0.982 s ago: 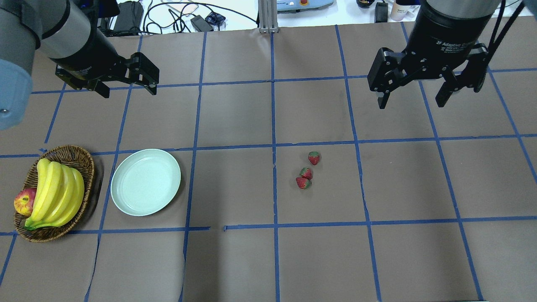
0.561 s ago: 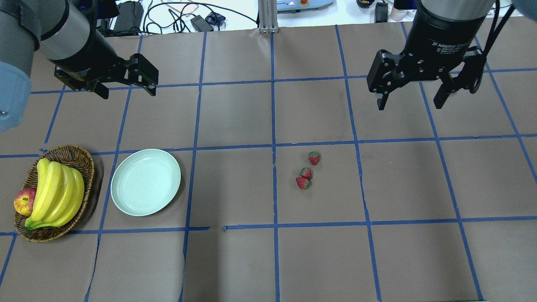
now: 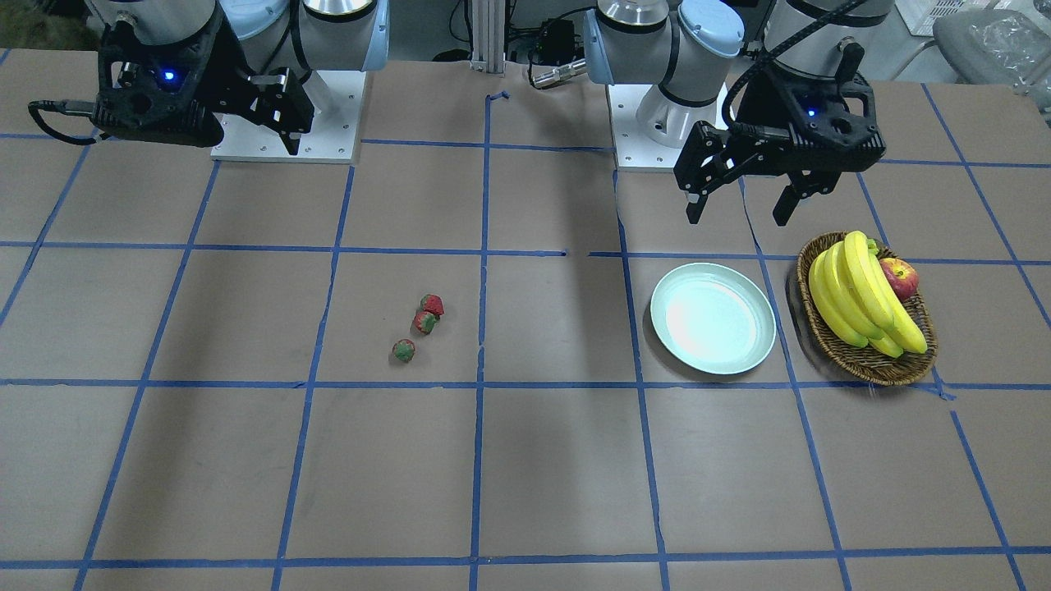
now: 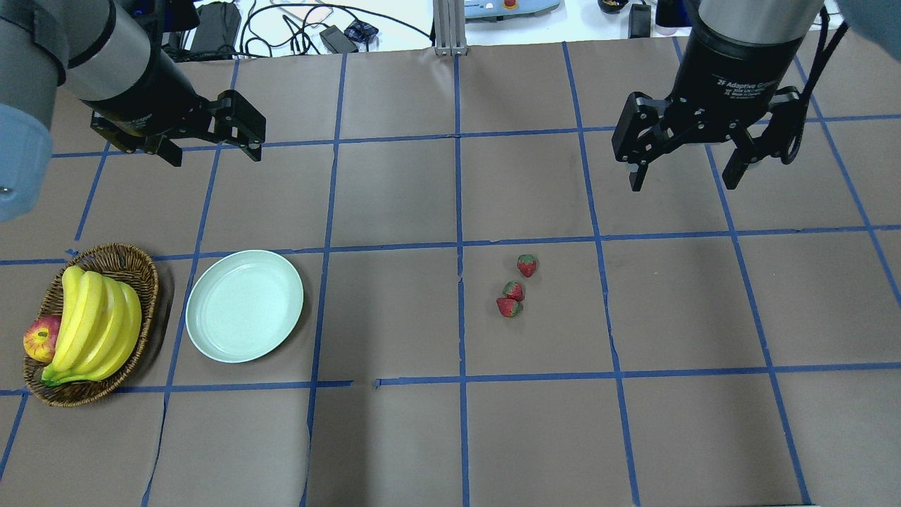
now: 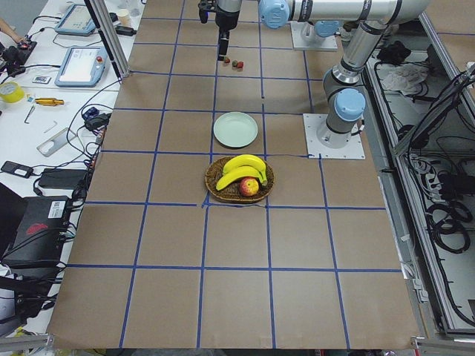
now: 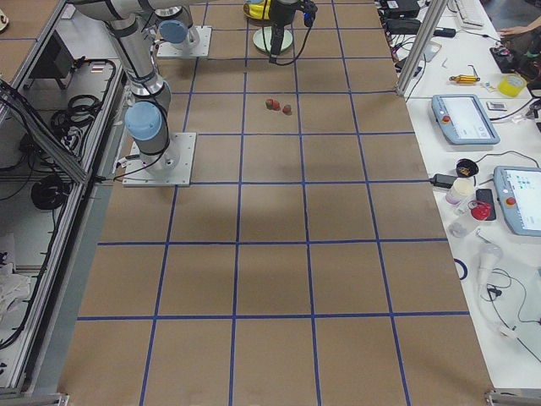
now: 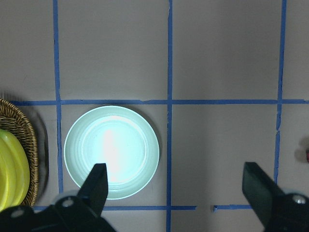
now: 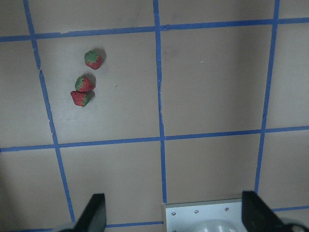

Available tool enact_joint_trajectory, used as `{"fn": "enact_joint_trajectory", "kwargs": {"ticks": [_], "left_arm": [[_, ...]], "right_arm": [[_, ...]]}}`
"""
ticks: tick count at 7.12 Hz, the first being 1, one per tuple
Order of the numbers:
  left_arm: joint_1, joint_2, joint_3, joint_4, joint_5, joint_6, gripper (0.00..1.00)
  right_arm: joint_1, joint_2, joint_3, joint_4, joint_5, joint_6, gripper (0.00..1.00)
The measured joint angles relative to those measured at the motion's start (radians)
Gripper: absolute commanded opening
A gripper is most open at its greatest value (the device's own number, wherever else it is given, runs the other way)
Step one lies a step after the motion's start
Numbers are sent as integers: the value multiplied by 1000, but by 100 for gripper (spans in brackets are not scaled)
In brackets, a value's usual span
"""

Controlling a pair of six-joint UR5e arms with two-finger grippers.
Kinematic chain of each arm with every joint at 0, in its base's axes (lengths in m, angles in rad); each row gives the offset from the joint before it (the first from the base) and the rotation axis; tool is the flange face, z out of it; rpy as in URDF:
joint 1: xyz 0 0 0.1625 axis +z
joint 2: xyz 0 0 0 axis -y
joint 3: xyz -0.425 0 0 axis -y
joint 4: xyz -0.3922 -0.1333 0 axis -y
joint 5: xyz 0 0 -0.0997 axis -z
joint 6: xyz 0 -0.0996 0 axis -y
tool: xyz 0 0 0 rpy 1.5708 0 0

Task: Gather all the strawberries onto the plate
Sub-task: 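Lower the right gripper over the cluster of red strawberries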

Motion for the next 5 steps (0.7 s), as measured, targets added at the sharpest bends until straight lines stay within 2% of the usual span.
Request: {"fn": "enact_joint_trajectory", "kwargs": {"ticks": [2, 4, 5], "left_arm": [[0, 0, 0, -1, 1, 0, 100], [0, 0, 0, -1, 0, 0, 100], [0, 0, 0, 0, 0, 0, 100]], "right_arm": [[4, 0, 43, -60, 19, 57, 100], [13, 20, 125, -183, 101, 157, 100], [25, 37, 153, -222, 114, 198, 100]]}}
